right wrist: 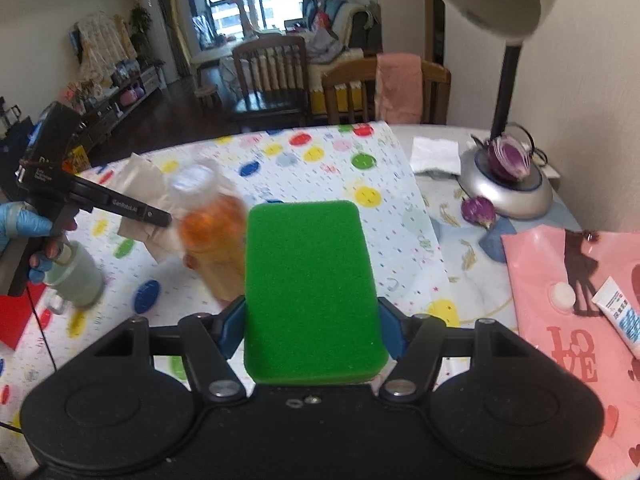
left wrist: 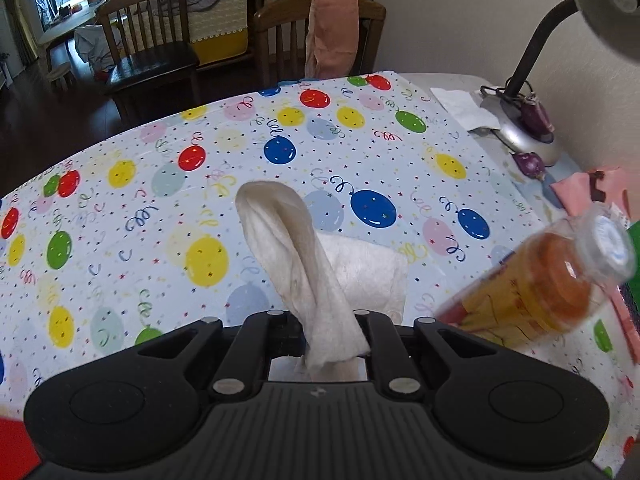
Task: Organize soft objects
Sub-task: 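Carry the tissue to the red box with the left tool while the right tool carries the sponge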
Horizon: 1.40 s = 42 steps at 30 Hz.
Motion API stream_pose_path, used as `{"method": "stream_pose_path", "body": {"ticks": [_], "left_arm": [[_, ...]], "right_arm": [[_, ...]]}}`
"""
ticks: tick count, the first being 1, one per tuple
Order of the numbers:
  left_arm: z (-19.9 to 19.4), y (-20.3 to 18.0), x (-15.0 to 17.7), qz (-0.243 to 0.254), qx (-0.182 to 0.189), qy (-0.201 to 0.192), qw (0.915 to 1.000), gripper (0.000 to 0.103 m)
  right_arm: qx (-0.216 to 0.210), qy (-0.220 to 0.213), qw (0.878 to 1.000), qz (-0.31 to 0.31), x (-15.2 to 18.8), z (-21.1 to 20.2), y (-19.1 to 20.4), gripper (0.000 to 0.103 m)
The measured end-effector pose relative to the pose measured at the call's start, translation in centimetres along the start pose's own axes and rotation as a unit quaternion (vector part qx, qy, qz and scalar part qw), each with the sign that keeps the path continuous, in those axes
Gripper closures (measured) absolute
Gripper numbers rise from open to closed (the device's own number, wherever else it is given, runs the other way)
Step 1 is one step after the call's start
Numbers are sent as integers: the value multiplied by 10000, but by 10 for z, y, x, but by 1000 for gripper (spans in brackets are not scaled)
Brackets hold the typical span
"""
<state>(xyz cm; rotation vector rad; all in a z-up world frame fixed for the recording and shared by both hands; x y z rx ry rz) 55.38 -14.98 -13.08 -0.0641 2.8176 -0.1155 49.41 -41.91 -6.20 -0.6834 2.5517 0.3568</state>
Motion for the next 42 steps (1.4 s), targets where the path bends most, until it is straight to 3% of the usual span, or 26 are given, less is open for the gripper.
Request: {"method": "stream_pose_path", "body": {"ticks": [7, 19, 32, 42], "left_arm": [[-57, 16, 30, -61, 122, -134, 9998, 93], [-140, 69, 98, -307, 155, -370, 9987, 93], [-199, 176, 180, -932, -48, -534, 9942, 93], [-228, 268, 237, -1349, -19, -540, 9894, 93]], "right_arm": [[-178, -113, 9995, -247, -3, -30, 46, 37], [-689, -174, 9908, -1154, -18, -43, 152, 37], [-1169, -234, 9743, -1911, -35, -34, 278, 37], [-1287, -213, 9674, -2170, -38, -19, 379, 37]]}}
Point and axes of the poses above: each gripper's, at about its wrist camera, not at the fingertips, and z roughly the way its jaws point, y to its left, x to its underside, the point moved 3 cm from there along z, roughly the way its jaws point, and after that the axes turned 13 degrees about y, right-handed, at the moved point
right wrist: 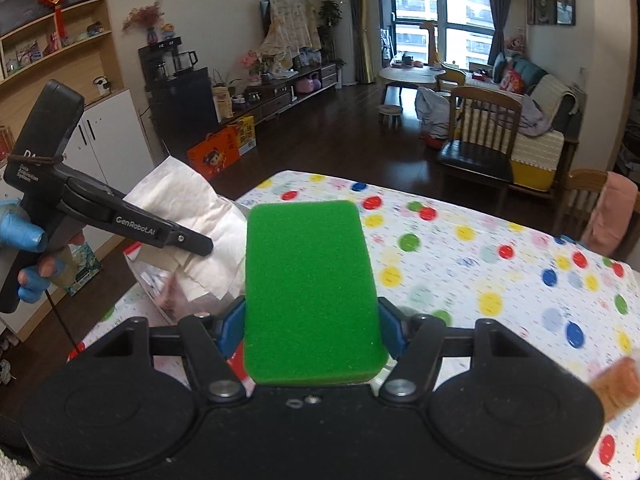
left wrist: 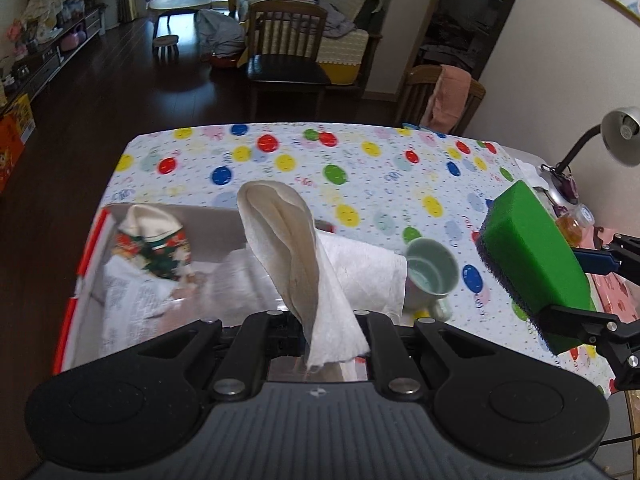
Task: Organize soft objects
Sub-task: 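Carry the tissue to the red box with the left tool while the right tool carries the sponge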
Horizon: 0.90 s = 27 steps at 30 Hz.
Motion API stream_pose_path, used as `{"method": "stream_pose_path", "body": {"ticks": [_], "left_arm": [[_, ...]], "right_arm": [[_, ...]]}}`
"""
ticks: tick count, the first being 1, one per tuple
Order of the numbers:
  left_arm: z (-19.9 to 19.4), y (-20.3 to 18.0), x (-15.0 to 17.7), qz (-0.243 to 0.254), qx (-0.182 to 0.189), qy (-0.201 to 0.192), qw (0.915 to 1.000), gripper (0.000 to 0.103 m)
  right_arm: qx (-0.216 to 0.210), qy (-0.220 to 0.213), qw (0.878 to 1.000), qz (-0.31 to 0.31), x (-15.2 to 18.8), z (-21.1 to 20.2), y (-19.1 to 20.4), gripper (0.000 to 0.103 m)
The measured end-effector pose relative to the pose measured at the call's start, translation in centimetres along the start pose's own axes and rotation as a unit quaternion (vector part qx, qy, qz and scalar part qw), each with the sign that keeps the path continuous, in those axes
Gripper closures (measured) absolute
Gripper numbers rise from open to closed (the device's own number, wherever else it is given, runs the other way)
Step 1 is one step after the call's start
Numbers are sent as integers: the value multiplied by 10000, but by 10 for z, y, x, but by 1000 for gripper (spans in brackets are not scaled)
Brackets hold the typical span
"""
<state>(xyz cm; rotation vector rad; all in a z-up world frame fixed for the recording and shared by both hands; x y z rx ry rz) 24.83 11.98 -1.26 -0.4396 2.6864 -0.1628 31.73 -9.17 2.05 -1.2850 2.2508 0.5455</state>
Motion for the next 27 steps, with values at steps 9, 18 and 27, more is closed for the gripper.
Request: {"method": "stream_pose_path", "body": {"ticks": [9, 18, 27], "left_arm": [[-12, 89, 15, -151, -81, 83, 9998, 93], [-7, 146, 23, 73, -5, 277, 9996, 93], [21, 151, 13, 935, 204, 635, 9934, 93]], "right_arm": [[129, 72, 9998, 105, -27, 39, 49, 37], [387, 297, 9982, 341, -43, 96, 83, 37], [749, 529, 9945, 512, -53, 150, 102, 37]]}}
Point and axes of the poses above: each gripper's, at about its wrist camera, not at the fingertips, and z roughly the way its jaws point, y to its left, x to its underside, the point moved 3 cm from there along z, roughly the way its jaws point, and after that the axes turned 13 degrees about y, right-handed, at the moved point
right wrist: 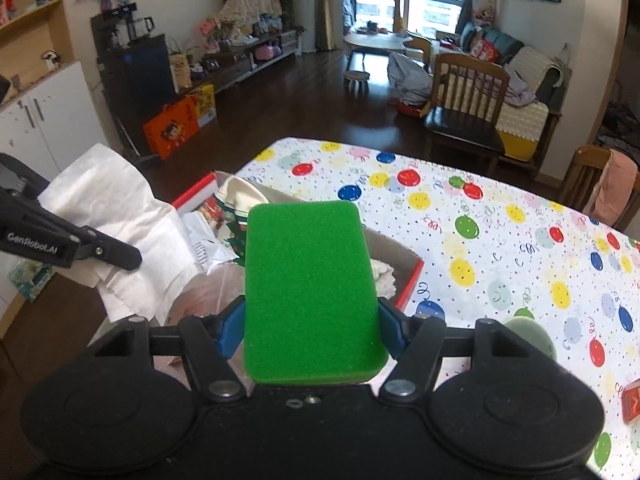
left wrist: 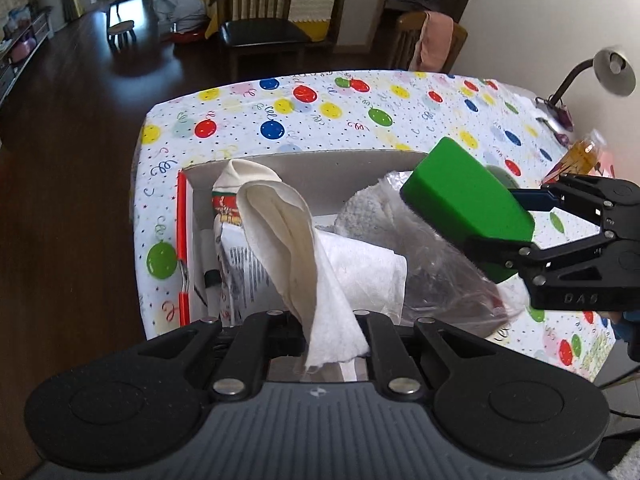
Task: Organize soft objects
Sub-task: 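Carry the tissue to the red box with the left tool while the right tool carries the sponge, then release the tissue into the box with the left tool while the right tool drops the sponge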
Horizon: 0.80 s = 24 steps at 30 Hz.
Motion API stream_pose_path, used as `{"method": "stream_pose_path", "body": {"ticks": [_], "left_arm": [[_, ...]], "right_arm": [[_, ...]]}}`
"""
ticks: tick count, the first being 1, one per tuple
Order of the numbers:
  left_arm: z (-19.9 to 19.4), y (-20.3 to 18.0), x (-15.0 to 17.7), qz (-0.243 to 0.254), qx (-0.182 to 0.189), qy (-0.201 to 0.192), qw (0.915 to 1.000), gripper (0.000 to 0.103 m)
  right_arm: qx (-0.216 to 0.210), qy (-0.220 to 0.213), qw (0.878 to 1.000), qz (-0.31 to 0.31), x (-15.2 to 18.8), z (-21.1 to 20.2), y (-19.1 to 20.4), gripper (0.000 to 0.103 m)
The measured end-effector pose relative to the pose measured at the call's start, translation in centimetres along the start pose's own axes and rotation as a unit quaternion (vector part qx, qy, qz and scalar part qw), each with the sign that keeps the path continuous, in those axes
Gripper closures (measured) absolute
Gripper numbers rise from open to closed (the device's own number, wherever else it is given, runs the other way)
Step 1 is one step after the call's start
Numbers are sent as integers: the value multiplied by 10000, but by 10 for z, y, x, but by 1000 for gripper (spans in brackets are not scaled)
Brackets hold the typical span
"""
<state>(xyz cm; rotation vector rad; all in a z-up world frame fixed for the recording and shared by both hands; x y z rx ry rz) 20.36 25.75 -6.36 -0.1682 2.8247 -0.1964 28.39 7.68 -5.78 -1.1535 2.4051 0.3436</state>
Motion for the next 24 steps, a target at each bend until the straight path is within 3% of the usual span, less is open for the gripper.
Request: {"method": "stream_pose_path", "body": {"ticks": [6, 15, 24], "left_arm": [[24, 2, -18, 171, 31, 81, 9998, 93], [54, 7, -32, 219, 32, 293, 9993, 93], [68, 4, -31, 307, -28, 383, 9988, 93]], "right_arm": [[285, 107, 9994, 140, -3, 22, 8, 37], [388, 267, 9979, 452, -4, 50, 4, 37], [478, 420, 9975, 298, -1, 66, 16, 33]]}}
Point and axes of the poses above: each gripper's, at about its wrist camera, not at the fingertips, and z roughly the way its jaws point, y to its left, x to its underside, the point moved 3 cm from there along z, roughly the way its jaws point, and after that the axes turned 13 degrees about y, right-handed, at the moved point
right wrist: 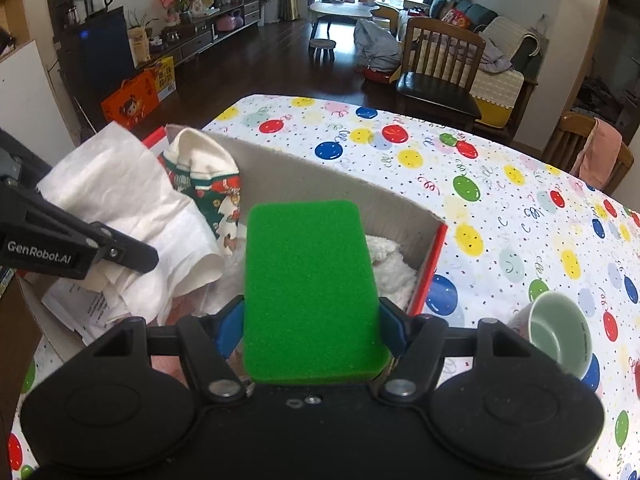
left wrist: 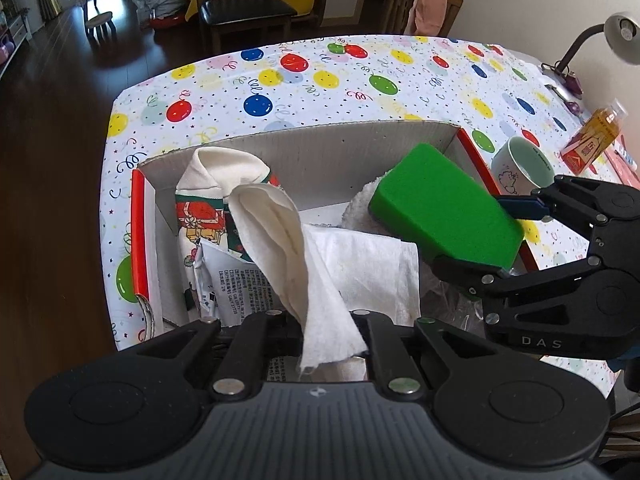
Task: Organize soft objects
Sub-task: 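Release the tissue into the box with the left tool while the right tool drops the sponge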
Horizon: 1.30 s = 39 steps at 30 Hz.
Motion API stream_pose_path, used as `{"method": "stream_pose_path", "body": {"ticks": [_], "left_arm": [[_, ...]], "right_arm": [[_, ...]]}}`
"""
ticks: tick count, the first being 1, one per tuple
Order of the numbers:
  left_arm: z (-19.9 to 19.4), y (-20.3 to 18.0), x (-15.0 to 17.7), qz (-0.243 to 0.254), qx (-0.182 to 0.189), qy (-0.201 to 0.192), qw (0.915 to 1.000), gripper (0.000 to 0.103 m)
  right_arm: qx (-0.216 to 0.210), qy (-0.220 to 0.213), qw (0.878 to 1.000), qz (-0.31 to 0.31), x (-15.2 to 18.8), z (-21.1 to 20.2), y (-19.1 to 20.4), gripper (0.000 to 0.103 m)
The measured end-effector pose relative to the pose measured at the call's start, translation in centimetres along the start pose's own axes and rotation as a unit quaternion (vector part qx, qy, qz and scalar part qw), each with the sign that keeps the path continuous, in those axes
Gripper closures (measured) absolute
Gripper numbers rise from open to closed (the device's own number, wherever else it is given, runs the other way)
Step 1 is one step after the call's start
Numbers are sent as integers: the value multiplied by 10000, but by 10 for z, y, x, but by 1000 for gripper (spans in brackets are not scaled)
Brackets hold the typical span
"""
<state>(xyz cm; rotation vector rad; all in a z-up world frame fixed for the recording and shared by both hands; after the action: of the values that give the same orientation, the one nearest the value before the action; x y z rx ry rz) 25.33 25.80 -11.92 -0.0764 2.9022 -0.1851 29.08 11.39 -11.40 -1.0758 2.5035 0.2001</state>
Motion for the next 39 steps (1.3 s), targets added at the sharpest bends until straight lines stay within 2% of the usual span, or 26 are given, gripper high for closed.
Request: {"method": "stream_pose_path", "body": {"ticks": [4, 9, 12, 13, 14, 15, 16, 18, 22, 28, 39], "left_arm": [[0, -2, 4, 38, -68, -38, 10000, 92], [-3, -2, 8, -28, -98, -86, 9999, 91], [-4, -4, 11, -54, -128, -116, 9998, 83], [-5, -4, 11, -54, -122, -127, 9998, 71], [-6, -5, 13, -48, -87, -137, 9999, 47], [-7, -7, 14, -45, -31, -153, 9999, 31], [-8, -8, 16, -57, 5, -188, 9998, 20], [-12, -10, 19, -64, -259, -299, 9992, 20], [-20, -11, 28, -95, -336, -396, 9986, 20], [-43, -10, 45, -293, -594, -796, 9946, 20], [-103, -40, 81, -293, -930, -1828, 9783, 19]], "right_arm": [[25, -48, 10000, -71, 1, -3, 1, 32], [-35, -135, 9998, -131, 4, -10, 3, 25], [-91, -202, 9996, -178, 7, -16, 4, 21], [-106, -226, 9995, -186, 7, -18, 4, 20], [-118, -263, 9994, -188, 8, -21, 4, 20], [-139, -299, 9993, -195, 9, -24, 4, 19], [-166, -334, 9991, -203, 10, -28, 4, 18], [-223, -403, 9987, -204, 12, -34, 4, 16], [-326, -543, 9977, -239, 18, -50, 2, 15], [-594, -857, 9942, -248, 28, -80, 2, 12], [-879, -1607, 9829, -204, 43, -134, 3, 1]]}}
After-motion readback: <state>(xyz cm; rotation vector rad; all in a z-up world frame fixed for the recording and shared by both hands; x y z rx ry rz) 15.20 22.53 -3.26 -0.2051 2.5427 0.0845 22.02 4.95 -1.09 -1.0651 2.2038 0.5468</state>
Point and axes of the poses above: each gripper's, at about its wrist camera, not at the fingertips, and z roughly the way its jaws point, y to its left, x to its underside, the point moved 3 cm from there along z, roughly the way its jaws point, and after that the axes turned 13 degrees about y, right-handed, at the moved point
